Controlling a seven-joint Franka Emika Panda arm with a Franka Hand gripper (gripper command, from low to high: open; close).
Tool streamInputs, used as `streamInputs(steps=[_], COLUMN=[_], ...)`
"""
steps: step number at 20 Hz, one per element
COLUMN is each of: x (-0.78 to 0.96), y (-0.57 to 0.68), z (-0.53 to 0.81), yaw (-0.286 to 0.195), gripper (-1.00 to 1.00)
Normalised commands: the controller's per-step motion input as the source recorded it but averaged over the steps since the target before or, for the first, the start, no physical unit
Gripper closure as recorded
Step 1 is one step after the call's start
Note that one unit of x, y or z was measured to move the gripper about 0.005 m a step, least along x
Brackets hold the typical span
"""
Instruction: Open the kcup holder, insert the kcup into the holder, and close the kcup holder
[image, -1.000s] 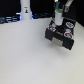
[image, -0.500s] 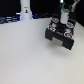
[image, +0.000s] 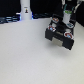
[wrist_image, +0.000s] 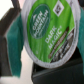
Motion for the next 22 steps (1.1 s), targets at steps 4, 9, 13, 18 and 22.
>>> streamInputs(steps=[4, 9, 13, 18, 22], x=[-0.01, -0.05, -0.08, -0.01, 0.00], y=[-0.01, -0.02, -0.04, -0.28, -0.46], z=[-0.28, -0.30, -0.21, 0.19, 0.21], yaw=[0.053, 0.048, 0.022, -0.022, -0.047], gripper=[1.00, 1.00, 1.00, 1.00, 1.00])
